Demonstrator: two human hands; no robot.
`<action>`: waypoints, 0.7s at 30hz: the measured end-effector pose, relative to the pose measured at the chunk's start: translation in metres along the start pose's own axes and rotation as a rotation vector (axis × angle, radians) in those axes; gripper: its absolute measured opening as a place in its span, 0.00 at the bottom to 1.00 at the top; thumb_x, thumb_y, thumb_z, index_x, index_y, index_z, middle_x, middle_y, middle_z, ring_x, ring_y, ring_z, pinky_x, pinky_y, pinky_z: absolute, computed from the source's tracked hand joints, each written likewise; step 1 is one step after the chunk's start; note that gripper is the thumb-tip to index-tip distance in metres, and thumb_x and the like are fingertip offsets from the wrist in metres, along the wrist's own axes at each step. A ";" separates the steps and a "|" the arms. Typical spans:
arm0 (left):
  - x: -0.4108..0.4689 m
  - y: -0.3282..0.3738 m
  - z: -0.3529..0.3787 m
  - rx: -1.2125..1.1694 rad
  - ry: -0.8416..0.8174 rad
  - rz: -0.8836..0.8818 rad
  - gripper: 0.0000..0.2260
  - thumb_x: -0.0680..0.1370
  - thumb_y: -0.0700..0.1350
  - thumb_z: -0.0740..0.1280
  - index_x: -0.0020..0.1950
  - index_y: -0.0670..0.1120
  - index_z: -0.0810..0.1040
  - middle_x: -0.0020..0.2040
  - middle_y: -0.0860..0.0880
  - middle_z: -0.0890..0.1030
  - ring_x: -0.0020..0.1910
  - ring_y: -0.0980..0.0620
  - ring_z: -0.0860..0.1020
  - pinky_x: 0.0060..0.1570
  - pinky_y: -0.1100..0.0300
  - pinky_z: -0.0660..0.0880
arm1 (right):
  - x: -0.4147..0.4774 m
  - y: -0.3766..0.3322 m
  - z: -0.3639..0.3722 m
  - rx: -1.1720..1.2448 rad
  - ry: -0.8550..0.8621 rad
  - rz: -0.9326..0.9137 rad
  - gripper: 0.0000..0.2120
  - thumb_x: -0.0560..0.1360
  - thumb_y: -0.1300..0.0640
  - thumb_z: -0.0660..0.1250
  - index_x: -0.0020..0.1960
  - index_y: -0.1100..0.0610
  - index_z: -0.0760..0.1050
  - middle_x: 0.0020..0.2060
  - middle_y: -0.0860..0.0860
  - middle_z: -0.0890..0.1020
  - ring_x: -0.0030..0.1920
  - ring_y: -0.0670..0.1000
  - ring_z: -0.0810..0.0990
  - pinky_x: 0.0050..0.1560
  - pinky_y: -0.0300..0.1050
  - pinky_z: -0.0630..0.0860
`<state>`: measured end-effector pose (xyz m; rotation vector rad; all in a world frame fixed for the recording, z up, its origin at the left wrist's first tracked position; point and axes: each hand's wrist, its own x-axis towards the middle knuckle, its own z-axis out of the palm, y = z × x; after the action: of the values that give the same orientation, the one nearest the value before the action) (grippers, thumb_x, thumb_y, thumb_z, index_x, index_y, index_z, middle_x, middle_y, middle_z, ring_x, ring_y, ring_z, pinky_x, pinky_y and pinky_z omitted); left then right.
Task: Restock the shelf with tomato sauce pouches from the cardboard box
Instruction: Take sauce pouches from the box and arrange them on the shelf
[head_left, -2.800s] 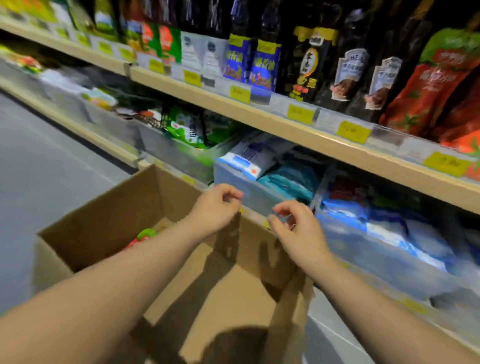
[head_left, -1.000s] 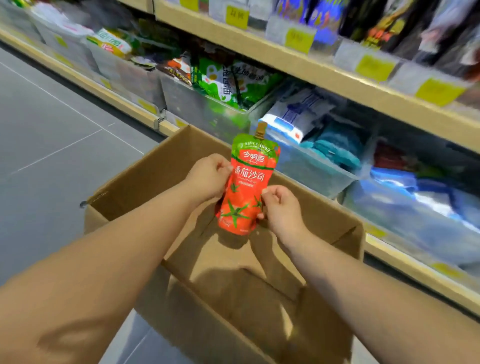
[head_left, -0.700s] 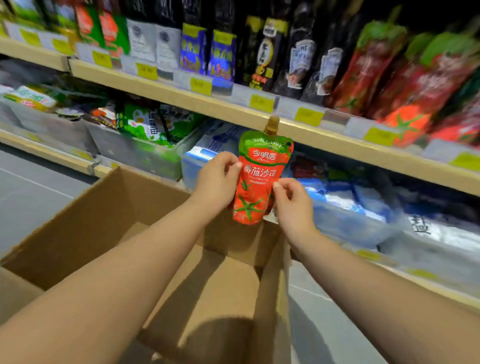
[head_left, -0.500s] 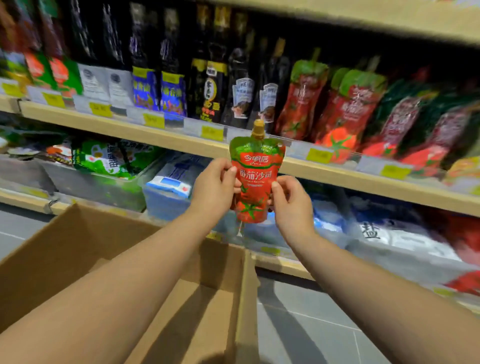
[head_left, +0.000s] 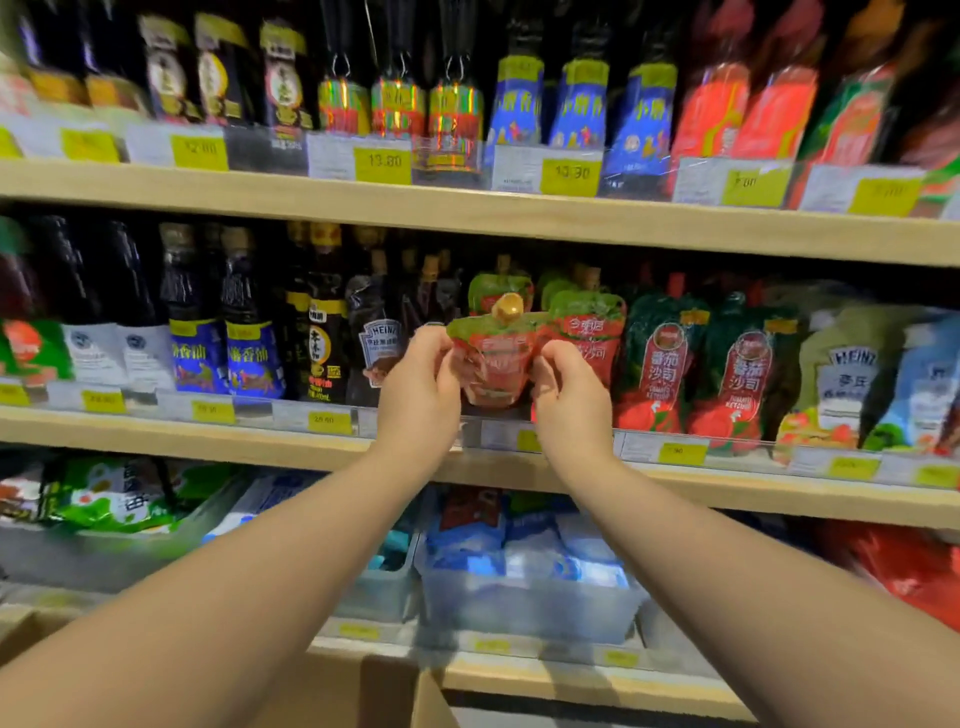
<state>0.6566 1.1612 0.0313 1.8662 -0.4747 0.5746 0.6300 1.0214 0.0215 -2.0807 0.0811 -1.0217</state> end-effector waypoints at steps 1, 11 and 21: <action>0.004 -0.002 0.003 0.013 -0.012 -0.007 0.06 0.81 0.46 0.56 0.48 0.47 0.71 0.44 0.47 0.81 0.45 0.47 0.80 0.49 0.46 0.78 | 0.005 0.003 0.002 0.006 -0.006 0.035 0.07 0.80 0.56 0.57 0.49 0.52 0.73 0.38 0.45 0.74 0.39 0.49 0.71 0.36 0.42 0.65; 0.049 -0.026 0.036 0.158 -0.070 -0.150 0.05 0.80 0.48 0.57 0.44 0.54 0.70 0.38 0.55 0.81 0.43 0.51 0.81 0.50 0.50 0.77 | 0.029 0.031 0.024 -0.092 -0.135 0.300 0.12 0.80 0.54 0.55 0.51 0.57 0.76 0.42 0.53 0.82 0.42 0.55 0.79 0.39 0.46 0.71; 0.069 -0.040 0.044 0.275 -0.203 -0.309 0.13 0.78 0.49 0.59 0.59 0.47 0.73 0.51 0.46 0.82 0.50 0.45 0.79 0.52 0.50 0.76 | 0.038 0.034 0.040 -0.168 -0.255 0.375 0.19 0.79 0.60 0.52 0.69 0.56 0.68 0.60 0.55 0.77 0.48 0.55 0.76 0.44 0.45 0.71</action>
<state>0.7423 1.1299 0.0293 2.2213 -0.2371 0.2518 0.6920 1.0094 0.0088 -2.2192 0.4227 -0.5348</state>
